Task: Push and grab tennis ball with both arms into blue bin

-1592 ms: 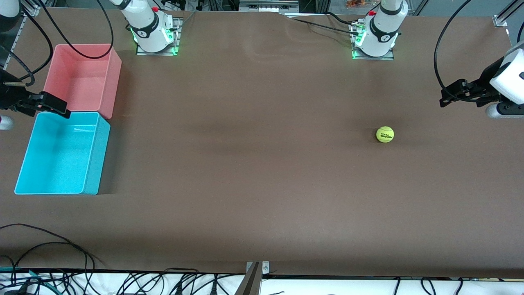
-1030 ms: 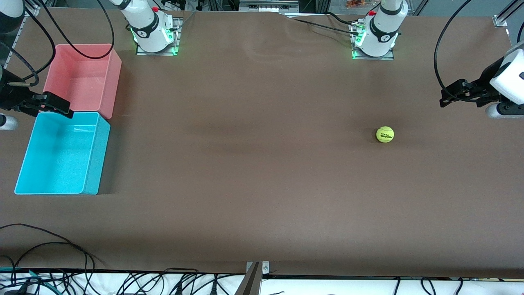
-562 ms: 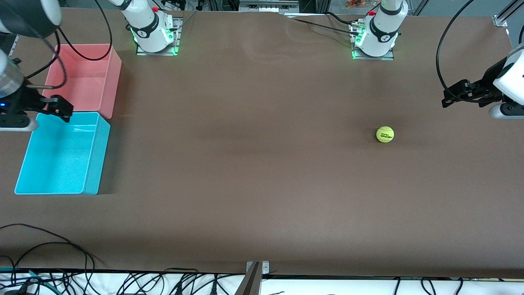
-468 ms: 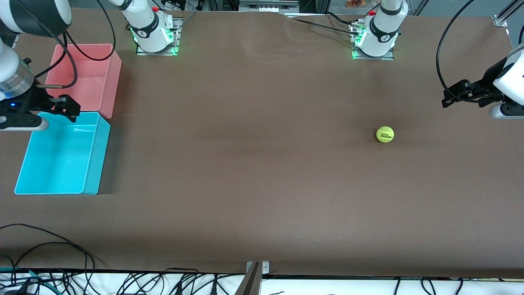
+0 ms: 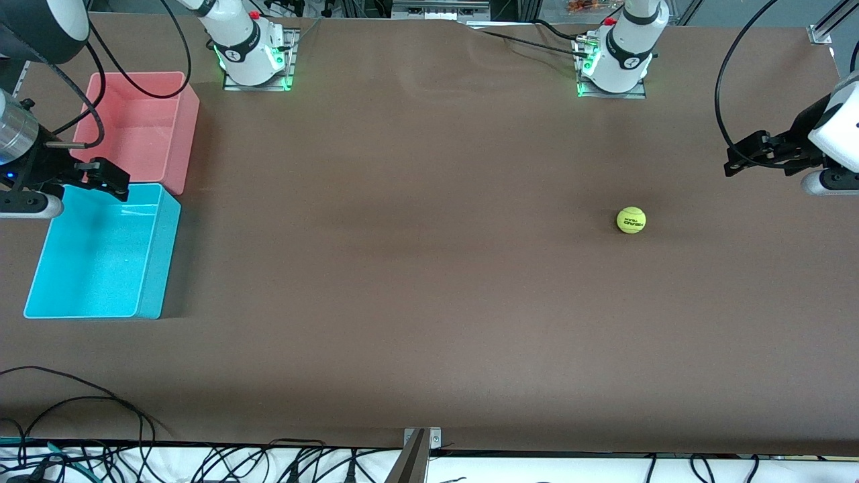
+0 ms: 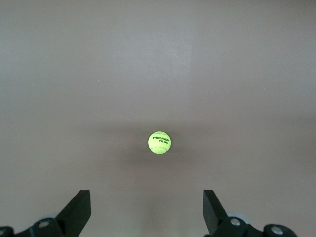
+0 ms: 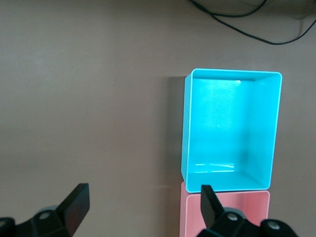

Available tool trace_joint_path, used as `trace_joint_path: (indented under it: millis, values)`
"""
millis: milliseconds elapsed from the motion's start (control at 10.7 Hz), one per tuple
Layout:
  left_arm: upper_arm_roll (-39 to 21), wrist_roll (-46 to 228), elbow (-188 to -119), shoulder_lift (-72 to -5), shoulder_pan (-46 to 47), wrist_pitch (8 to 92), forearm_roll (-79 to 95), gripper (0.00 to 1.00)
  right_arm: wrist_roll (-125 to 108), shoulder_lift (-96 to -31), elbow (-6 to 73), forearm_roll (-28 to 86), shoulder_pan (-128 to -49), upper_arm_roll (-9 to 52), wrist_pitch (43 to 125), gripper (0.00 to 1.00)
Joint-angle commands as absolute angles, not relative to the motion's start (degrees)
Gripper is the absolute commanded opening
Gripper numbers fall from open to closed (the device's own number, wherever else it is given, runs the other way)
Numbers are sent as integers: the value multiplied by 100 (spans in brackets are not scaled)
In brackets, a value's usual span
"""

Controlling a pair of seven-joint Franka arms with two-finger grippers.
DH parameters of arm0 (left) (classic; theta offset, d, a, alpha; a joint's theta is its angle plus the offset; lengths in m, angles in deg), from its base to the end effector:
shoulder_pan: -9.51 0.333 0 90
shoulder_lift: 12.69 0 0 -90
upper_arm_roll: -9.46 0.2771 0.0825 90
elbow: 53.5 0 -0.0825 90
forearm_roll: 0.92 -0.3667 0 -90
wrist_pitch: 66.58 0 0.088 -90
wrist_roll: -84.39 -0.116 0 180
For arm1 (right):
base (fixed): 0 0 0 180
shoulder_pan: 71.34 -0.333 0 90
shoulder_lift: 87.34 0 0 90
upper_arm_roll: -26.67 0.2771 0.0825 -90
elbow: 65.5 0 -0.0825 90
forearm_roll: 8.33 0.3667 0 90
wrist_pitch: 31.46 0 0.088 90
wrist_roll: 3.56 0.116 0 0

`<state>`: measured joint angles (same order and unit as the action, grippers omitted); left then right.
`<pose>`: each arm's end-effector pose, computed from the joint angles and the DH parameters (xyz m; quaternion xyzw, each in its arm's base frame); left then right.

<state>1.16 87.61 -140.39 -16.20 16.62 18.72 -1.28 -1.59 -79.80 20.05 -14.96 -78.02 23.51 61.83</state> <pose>0.5437 -0.0084 0.5614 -0.9989 -0.0178 0.0442 0.0004 0.5768 0.0245 0.5447 0.9980 0.0170 0.0048 0.0612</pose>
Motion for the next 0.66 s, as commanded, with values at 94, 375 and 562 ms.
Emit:
trace_joint_path:
  millis: [94,375,562]
  values:
    - [129,8738,-13955,-1665,1671,1824,-48,100,-216,-8004,1985,-818,-7706,2298,6162,100]
    - [164,8738,-13955,-1700,1689,1824,-48,100,-128,-7969,1993,-798,-7688,2289,6161,100]
    - [164,8738,-13955,-1700,1724,1824,-48,100,-119,-7960,1985,-798,-7688,2289,6161,100]
